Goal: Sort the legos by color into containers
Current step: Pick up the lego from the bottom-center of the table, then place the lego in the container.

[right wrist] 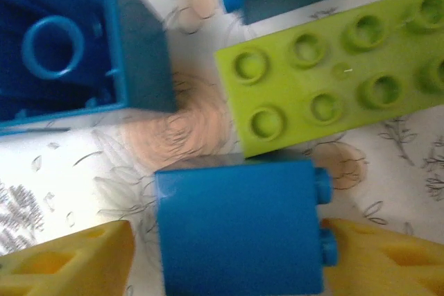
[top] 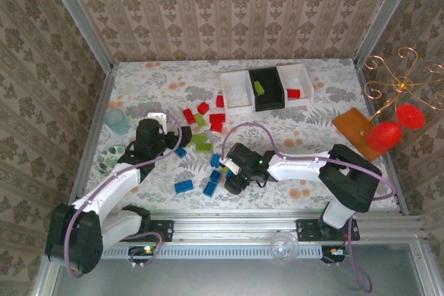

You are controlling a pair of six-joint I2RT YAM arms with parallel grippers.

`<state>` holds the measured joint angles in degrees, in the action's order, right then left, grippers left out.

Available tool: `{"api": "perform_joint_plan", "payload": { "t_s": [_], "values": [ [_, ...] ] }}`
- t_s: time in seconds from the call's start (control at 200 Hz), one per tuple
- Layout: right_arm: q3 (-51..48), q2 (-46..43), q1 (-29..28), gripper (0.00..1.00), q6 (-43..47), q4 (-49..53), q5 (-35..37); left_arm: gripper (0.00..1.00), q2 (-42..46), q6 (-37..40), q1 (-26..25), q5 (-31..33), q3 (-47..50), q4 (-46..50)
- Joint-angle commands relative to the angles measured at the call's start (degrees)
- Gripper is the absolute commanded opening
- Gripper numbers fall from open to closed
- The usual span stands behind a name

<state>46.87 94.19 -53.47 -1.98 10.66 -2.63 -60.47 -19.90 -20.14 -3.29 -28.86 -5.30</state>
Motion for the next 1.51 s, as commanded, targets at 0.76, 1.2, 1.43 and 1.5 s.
{"api": "perform_joint_plan", "payload": {
  "t_s": [0.76,1.2,1.43,1.5],
  "values": [
    [27.76,12.49,26.53,0.35,-19.98,-10.78,-0.19,1.00,1.49,-0.93,-0.48,-2.60,0.96,-1.23],
    [56.31,32.43,30.25,0.61,-22.24,-4.17,-0.41,1.00,4.04,-0.16,-1.48,-1.54,-0.12,1.39],
    [42.64,17.15,30.47,0.66,-22.05,-9.42,-6.91,1.00,5.07,0.99,-1.40,-0.20,0.36,2.87],
    [32.97,10.01,28.86,0.67,-21.18,-11.59,-8.24,1.00,5.35,0.94,-0.73,-0.05,0.93,3.49]
  ]
}}
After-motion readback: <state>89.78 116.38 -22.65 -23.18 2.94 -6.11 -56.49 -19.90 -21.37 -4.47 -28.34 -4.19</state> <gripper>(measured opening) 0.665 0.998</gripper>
